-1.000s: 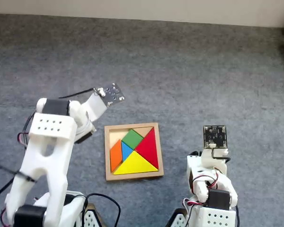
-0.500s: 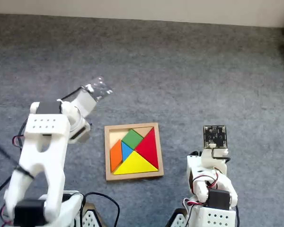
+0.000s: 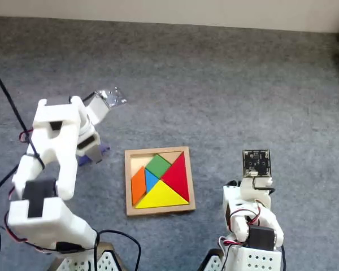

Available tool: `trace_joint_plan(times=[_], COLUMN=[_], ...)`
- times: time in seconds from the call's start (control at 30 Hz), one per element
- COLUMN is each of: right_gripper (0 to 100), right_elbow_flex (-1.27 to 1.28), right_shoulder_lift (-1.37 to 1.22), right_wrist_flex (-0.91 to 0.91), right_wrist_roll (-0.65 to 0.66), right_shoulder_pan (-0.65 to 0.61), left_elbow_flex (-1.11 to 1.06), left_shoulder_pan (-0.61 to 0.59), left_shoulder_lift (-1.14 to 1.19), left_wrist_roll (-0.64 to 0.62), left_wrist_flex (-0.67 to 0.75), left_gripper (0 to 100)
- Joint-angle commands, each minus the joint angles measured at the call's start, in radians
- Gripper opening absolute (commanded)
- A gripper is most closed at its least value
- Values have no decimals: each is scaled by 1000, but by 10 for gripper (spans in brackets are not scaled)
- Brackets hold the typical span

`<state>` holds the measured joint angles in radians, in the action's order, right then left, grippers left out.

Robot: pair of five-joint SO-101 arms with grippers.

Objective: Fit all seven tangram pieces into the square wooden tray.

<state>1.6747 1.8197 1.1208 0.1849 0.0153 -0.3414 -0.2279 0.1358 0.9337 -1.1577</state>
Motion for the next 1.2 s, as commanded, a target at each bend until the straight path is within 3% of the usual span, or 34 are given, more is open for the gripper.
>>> trace_joint_plan(times=[0.0, 0.37, 0.5, 0.73, 1.07, 1.17], right_gripper=[52, 52, 52, 52, 52, 52], right_elbow_flex=[104, 104, 104, 104, 104, 104], right_shoulder_lift=[16, 16, 16, 16, 16, 16], right_wrist_flex=[-13, -13, -13, -13, -13, -13], right_wrist_roll=[-2, -2, -2, -2, -2, -2], right_shoulder_pan=[10, 10, 10, 10, 10, 10], left_elbow_flex=[145, 242, 242, 252, 234, 186], left_shoulder_pan=[-38, -38, -39, -12, 24, 77], left_shoulder_lift=[101, 294, 300, 289, 47, -35], left_wrist_roll=[8, 8, 8, 9, 2, -64], left_wrist_flex=[9, 3, -11, -158, -334, -361], left_gripper=[265, 256, 184, 86, 66, 66])
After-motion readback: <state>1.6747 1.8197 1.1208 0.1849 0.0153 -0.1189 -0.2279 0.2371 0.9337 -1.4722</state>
